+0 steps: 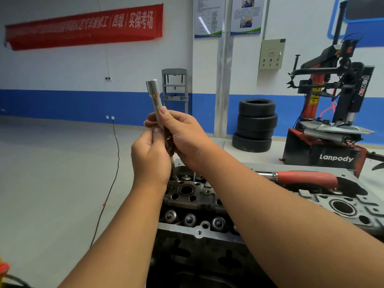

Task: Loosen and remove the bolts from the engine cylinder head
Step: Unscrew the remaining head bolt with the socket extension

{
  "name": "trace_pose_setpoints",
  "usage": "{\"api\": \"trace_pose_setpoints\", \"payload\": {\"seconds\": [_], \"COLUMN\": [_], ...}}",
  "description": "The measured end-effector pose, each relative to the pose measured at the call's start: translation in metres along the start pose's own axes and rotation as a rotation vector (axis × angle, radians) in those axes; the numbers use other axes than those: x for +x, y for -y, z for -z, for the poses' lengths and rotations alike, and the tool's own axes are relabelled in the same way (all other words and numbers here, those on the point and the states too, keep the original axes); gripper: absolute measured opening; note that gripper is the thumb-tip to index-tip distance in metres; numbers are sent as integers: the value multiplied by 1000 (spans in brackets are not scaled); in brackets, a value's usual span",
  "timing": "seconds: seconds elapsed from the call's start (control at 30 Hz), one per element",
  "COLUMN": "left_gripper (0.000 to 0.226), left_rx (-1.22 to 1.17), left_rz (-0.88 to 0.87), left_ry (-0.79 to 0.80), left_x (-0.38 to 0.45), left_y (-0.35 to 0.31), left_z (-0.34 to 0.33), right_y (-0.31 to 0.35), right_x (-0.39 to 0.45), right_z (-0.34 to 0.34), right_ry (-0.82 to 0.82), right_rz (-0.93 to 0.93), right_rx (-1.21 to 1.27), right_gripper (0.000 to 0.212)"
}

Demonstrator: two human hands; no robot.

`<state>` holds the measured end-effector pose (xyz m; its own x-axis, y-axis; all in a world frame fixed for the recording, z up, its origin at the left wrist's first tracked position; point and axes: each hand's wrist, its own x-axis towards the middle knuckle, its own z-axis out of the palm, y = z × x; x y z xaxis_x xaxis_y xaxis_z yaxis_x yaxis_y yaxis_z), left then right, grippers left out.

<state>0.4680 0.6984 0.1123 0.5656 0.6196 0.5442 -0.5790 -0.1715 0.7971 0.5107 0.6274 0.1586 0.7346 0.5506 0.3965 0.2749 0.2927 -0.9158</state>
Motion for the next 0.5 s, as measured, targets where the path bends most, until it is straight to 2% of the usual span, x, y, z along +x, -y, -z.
{"api": "trace_pose_setpoints", "payload": {"seconds": [0.2,0.27,0.37,0.5], "left_gripper": [4,11,29,21], "left_rx": [62,35,4,78], "left_rz": [-75,-62,-2,-23], "left_ry": [-44,-21,10,-28], "left_x": [2,0,-1,1], "left_y": [2,1,-1,0], "left_z": [1,0,-1,-1], "right_y": [0,-1,1,1], "right_x": [-2,-2,-4,-3], "right_z": [-1,-1,0,0], "right_ry": [12,-18,-57,-15], "right_rz": [47,66,30,-17], "right_rx": [43,14,18,36], "right_gripper": [14,14,24,31]}}
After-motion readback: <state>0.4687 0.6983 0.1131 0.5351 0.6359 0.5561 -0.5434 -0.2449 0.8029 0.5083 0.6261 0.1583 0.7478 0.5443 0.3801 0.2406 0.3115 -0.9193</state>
